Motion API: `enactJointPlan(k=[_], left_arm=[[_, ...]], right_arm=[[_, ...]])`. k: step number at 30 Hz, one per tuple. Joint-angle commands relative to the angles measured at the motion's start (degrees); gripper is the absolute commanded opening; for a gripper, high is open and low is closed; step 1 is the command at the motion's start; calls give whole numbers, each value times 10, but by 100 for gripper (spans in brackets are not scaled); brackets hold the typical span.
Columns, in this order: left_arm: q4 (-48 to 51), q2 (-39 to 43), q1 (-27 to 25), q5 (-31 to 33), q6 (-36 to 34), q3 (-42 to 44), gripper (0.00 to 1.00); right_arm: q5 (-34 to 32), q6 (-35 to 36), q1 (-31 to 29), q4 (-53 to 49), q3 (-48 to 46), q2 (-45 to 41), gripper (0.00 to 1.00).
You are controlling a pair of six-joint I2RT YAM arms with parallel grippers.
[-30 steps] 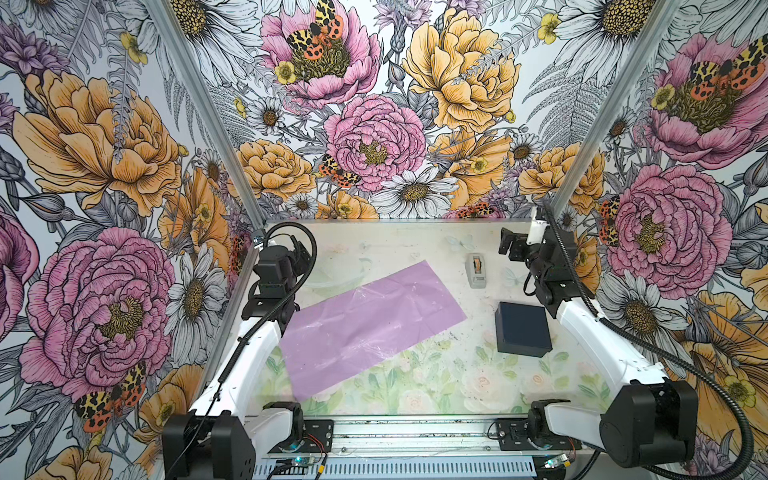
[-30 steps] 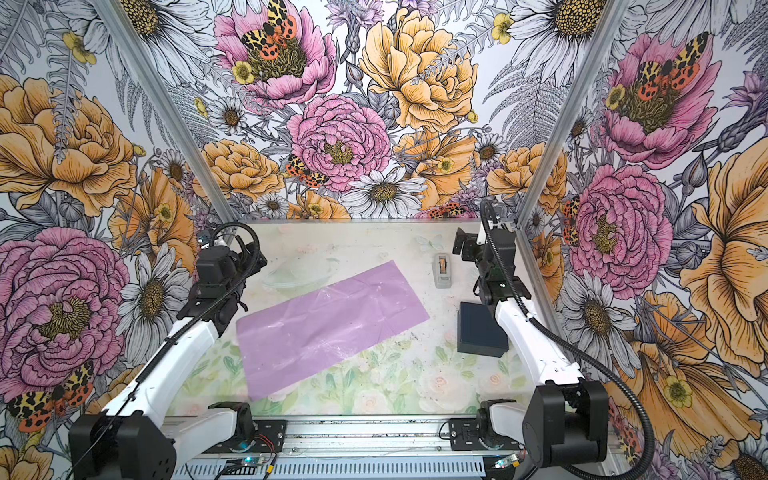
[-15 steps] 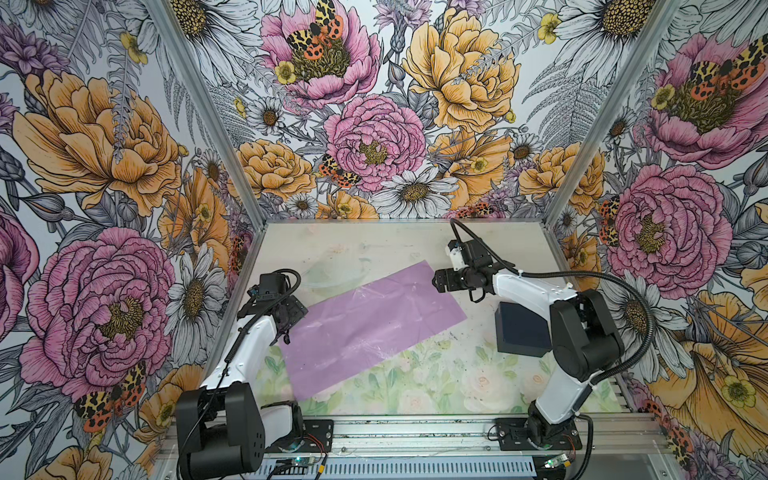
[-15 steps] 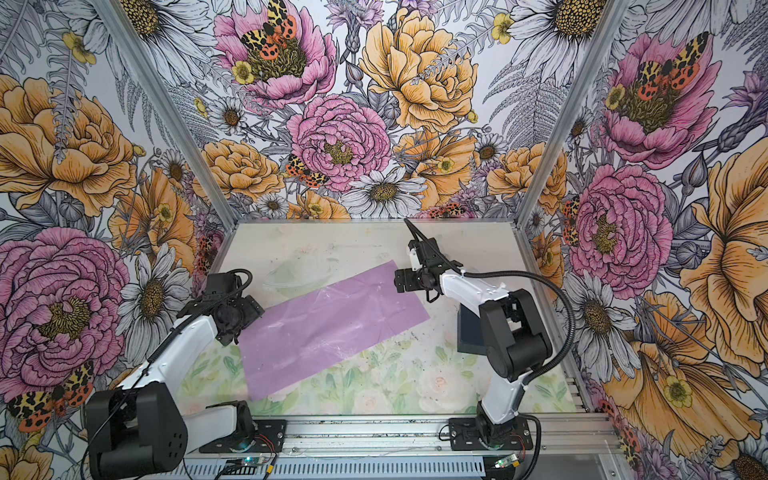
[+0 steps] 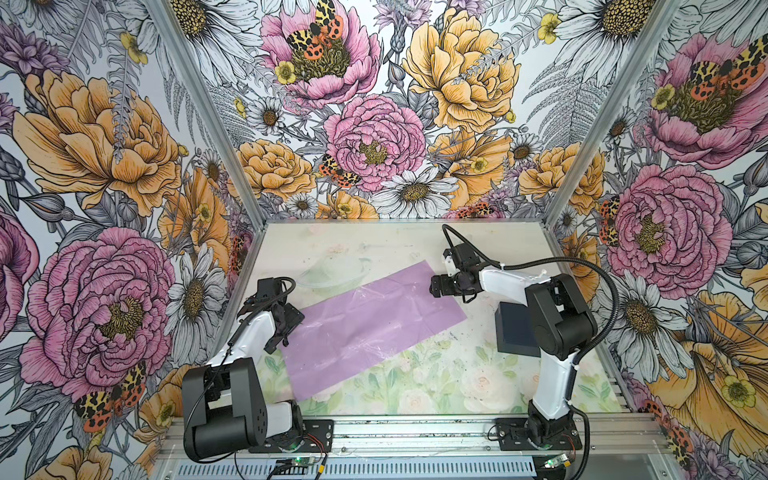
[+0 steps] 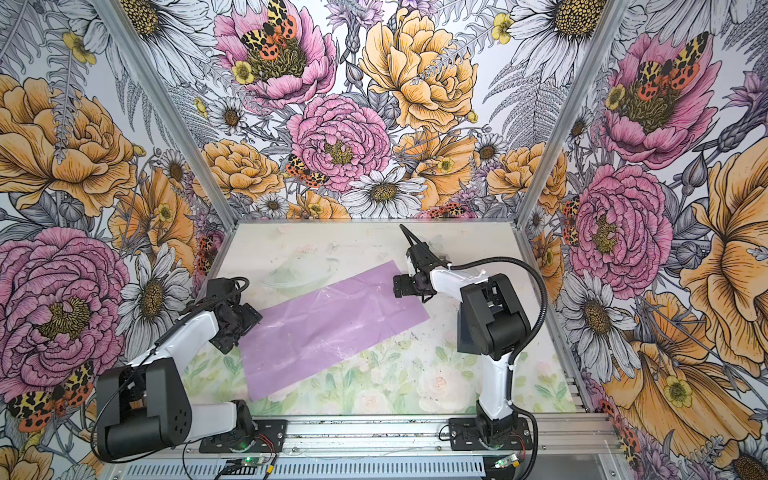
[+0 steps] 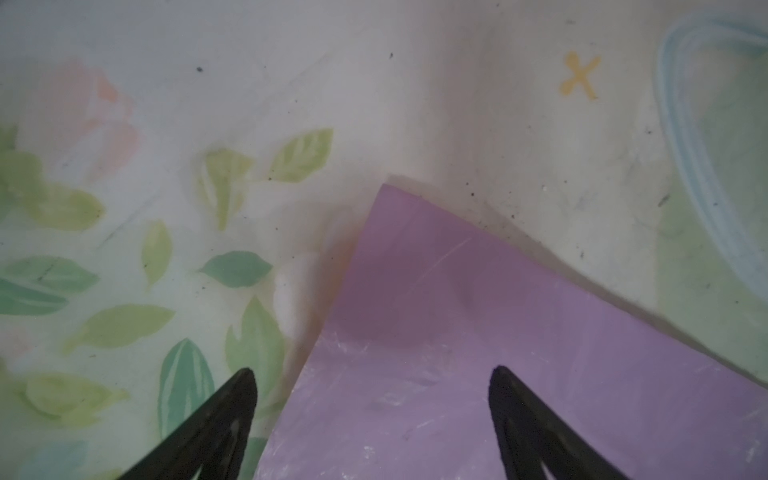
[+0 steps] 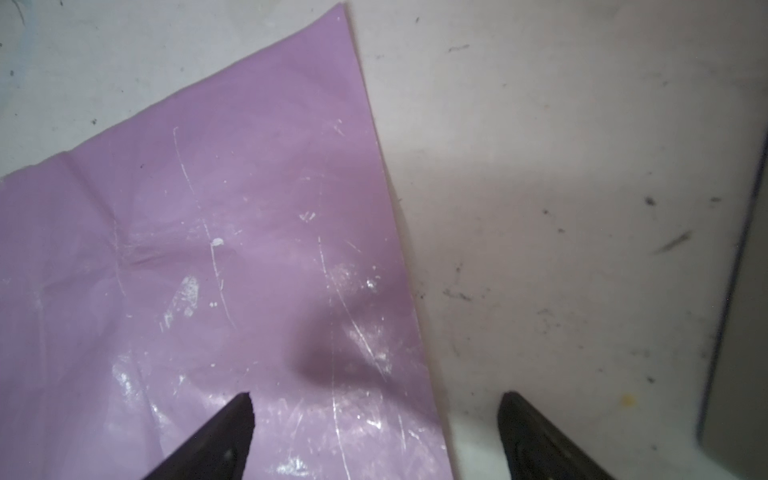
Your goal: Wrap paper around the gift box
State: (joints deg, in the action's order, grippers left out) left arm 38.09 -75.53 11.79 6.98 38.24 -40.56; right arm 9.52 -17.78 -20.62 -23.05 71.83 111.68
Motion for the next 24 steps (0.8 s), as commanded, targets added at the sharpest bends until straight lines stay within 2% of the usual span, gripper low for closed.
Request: enactJointPlan(k=[1,8,11,19,24], left_arm=[[-33,-16,22,-6,1,17,89],[-82,-66,25,-51,-9,24,86],[-95,-88,11,-56,-14,14,84],[-130,-177,-44,-78,-21,-51,83],[-128,-234,-76,-83,-41,-123,82]], right_arm=[[11,-23,-1,-4,-16,19,94],[20,-54,-2,-3,-55,2,92],[18,-72,-1,-2,-78,-18,92],[-33,-153,-1,1,-163,-105,91],[-40,-190,-1,6,-208,-160,91]])
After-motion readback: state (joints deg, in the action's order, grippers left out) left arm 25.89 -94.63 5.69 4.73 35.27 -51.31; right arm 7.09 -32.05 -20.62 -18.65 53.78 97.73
